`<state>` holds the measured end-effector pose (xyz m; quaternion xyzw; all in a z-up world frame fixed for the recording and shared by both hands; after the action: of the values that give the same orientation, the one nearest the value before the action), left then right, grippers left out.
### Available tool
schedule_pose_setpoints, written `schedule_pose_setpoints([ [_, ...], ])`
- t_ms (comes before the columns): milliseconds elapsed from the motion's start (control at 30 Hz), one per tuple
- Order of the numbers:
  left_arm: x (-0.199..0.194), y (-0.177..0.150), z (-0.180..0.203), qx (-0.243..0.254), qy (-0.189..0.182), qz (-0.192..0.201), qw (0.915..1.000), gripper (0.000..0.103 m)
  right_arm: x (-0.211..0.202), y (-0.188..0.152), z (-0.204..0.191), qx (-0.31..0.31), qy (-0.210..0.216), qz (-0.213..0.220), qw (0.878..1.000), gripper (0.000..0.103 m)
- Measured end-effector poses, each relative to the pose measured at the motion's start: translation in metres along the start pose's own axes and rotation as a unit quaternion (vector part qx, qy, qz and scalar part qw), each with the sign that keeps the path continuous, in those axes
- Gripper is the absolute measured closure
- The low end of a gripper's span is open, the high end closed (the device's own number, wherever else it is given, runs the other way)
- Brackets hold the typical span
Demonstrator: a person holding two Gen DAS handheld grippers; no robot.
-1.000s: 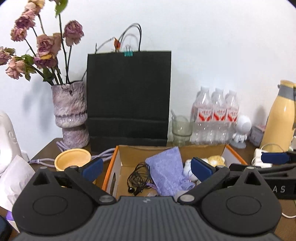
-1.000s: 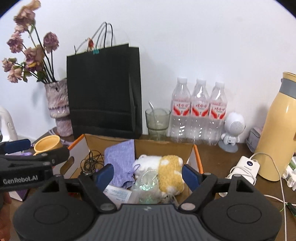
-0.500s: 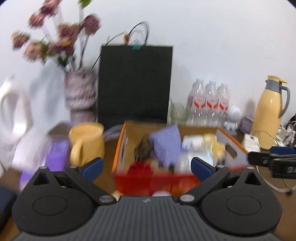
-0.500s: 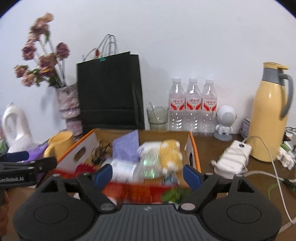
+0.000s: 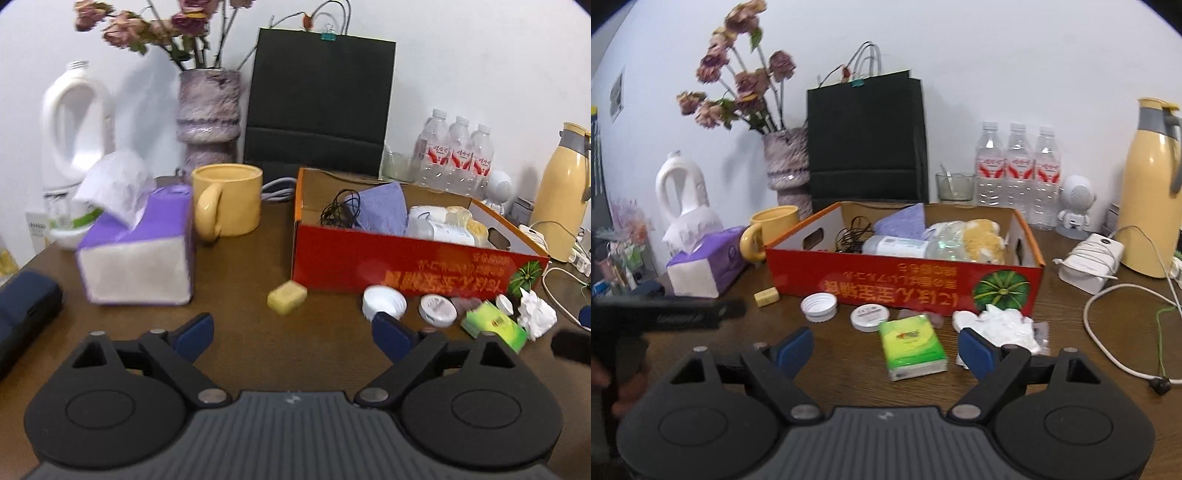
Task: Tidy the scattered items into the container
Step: 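Withdraw both grippers from the box toward the remaining desk items, then grasp the yellow soap bar with the left gripper while the right grasps a white cap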
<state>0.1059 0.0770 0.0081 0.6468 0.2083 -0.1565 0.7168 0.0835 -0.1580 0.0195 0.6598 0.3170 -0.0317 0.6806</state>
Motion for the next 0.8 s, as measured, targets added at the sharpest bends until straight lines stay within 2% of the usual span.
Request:
schedule_pose_setpoints([
  [33, 0.006, 0.002, 0.000, 0.007, -0.012, 0.001, 0.9999, 0.013, 0.001, 0.000, -0.003, -0.003, 0.005, 0.000, 1.000, 0.018],
  [100, 0.021, 0.006, 0.000, 0.033, -0.021, -0.003, 0.9993, 0.024, 0.007, 0.003, -0.010, -0.013, 0.023, 0.001, 1.000, 0.019],
  [167, 0.033, 0.008, 0.001, 0.059, -0.021, -0.012, 0.9980, 0.033, 0.014, 0.006, -0.015, -0.020, 0.039, 0.000, 0.999, 0.020],
  [333, 0.059, 0.013, 0.001, 0.104, -0.040, -0.014, 0.9937, 0.036, 0.043, 0.014, -0.031, -0.034, 0.071, -0.017, 0.997, 0.027],
  [533, 0.077, 0.019, -0.008, 0.090, -0.050, -0.030, 0.9943, 0.043, 0.073, 0.020, -0.044, -0.048, 0.082, -0.041, 0.995, 0.029],
  [633, 0.085, 0.021, -0.010, 0.084, -0.052, -0.044, 0.9941, 0.050, 0.086, 0.022, -0.048, -0.048, 0.088, -0.049, 0.994, 0.031],
  [667, 0.087, 0.021, -0.010, 0.082, -0.051, -0.051, 0.9940, 0.056, 0.090, 0.023, -0.048, -0.048, 0.089, -0.052, 0.994, 0.032],
  [800, 0.093, 0.021, -0.012, 0.076, -0.050, -0.071, 0.9933, 0.064, 0.105, 0.028, -0.046, -0.041, 0.091, -0.059, 0.993, 0.035],
])
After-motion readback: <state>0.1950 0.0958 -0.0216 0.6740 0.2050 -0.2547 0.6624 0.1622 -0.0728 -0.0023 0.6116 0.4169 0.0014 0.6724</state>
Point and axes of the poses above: each gripper's, at about its wrist camera, not at the fingertips, and x roughly the way its jaws point, z to its right, y to its top, the point moved 4 cm from there along x, roughly the way its jaws point
